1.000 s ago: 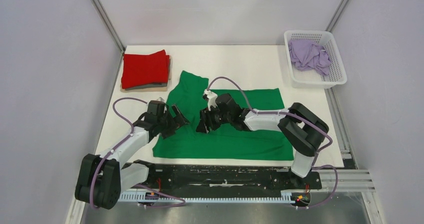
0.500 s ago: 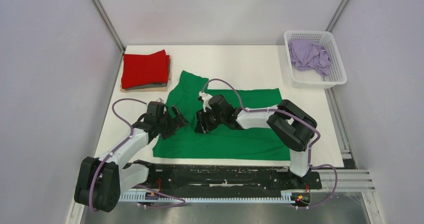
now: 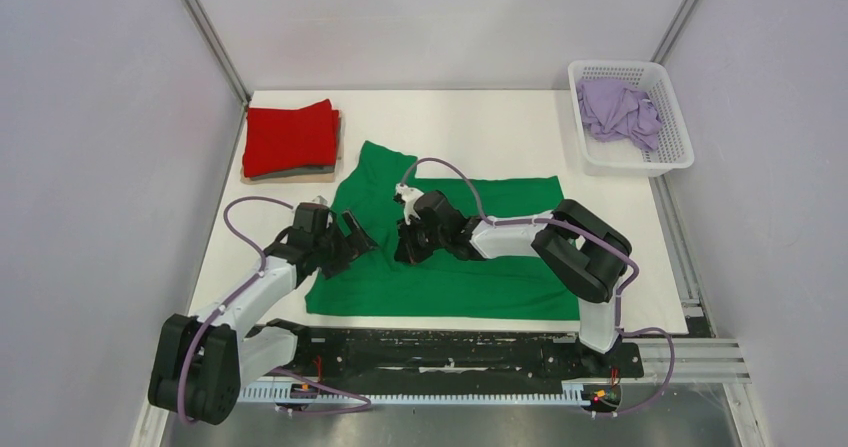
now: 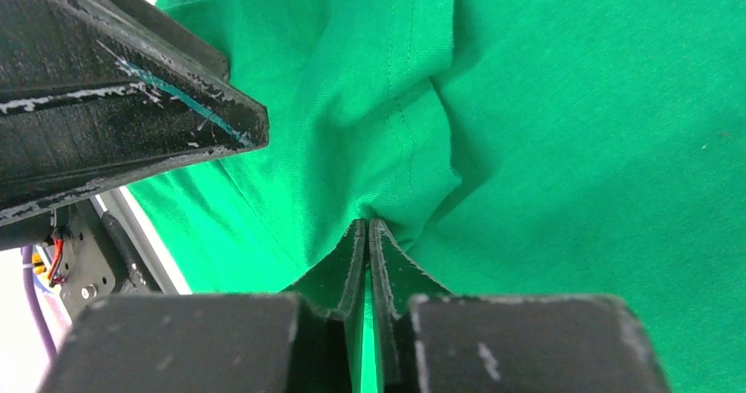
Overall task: Fold and stack the t-shirts
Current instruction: Fold the flattened tshirt in 1/3 of the way
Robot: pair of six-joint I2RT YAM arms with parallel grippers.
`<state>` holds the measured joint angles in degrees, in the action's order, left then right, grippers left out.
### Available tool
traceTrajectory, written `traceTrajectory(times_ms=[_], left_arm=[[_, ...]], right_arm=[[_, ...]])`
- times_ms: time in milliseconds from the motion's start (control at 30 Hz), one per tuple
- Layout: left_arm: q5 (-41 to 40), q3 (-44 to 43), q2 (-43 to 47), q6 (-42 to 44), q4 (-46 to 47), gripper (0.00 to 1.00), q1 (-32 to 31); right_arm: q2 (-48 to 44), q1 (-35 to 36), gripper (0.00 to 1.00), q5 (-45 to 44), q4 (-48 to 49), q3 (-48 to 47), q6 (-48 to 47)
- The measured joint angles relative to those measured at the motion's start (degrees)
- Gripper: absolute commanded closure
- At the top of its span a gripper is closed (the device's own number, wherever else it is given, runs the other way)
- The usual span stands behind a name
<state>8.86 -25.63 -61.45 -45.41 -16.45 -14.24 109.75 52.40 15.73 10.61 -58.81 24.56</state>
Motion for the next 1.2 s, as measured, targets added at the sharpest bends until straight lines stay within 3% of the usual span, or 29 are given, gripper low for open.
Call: traceTrajectory(times_ms=[533,733,933,1067,1200], left_arm=[[-2.4,0.46,1.2,-0.02,-1.46,0.0,0.0],[-2.54,0.46,1.14,-0.02,-1.46,0.0,0.0],[-2.54,0.44,1.09,-0.02,-1.49,0.0,0.0],[-2.47,0.17,1.11,0.0,-2.1,0.0,0.0],[-2.47,-2.36,1.2,0.0,-4.98,0.0,0.0]], right_arm=[[-7.96,2.16,0.98,-8.15,0.94,6.16,-0.26],[-8.57,3.04,0.86,-11.67,0.2,7.06,-0.2],[-8.87,3.34,0.48,-15.82,-2.67,7.1,-0.24],[-11.3,3.32,0.03,-19.23,-5.49,7.06,-0.15],[-16.02,2.82,0.02,-23.67,-8.5,6.56,-0.9]])
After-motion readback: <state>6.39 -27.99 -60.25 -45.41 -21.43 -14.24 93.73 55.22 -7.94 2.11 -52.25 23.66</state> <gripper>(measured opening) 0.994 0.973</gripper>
